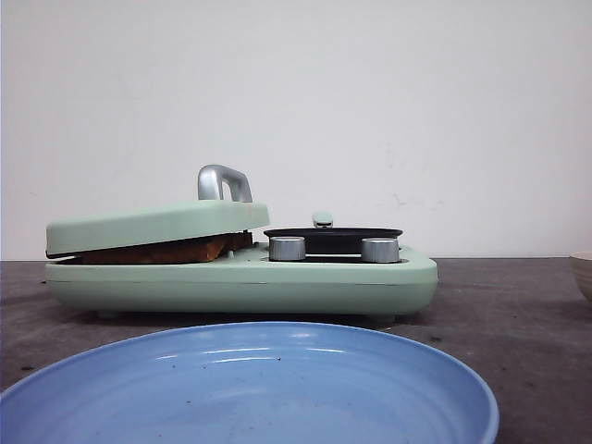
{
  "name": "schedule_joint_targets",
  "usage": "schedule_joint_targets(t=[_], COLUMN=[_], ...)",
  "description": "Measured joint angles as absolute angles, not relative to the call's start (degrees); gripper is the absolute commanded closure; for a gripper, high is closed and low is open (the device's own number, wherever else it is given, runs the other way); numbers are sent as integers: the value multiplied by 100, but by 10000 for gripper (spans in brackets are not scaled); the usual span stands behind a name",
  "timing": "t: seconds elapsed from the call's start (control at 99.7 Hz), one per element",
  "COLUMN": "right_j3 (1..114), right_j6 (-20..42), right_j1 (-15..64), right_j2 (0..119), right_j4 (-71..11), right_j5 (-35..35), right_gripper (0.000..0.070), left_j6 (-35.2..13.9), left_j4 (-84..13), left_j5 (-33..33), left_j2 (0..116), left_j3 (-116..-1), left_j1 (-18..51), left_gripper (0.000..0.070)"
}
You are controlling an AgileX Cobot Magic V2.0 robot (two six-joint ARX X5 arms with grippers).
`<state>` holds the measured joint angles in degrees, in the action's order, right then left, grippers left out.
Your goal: Make breakfast with bread and shrimp
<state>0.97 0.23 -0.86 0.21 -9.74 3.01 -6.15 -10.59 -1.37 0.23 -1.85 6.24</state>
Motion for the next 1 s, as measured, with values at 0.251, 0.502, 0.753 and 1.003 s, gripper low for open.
schedule_joint_targets(t=[0.251,0.502,0.753,1.003], right_j3=[97,97,97,97], right_j6=[23,23,23,23], right_j1=[-86,-110,-351,-530], right_j2=[21,21,21,21], right_j4=[-974,-974,-972,-972], right_j5=[303,303,303,298], right_gripper=[700,700,700,700], left_j6=[-615,-615,-615,-615], left_j4=[-1059,-1059,-1059,-1059], left_j5=[-137,-137,-137,-137], left_j2=[23,23,23,23], left_j3=[-185,-185,-185,-185], left_j1=[624,624,624,624], left_gripper=[683,683,683,683])
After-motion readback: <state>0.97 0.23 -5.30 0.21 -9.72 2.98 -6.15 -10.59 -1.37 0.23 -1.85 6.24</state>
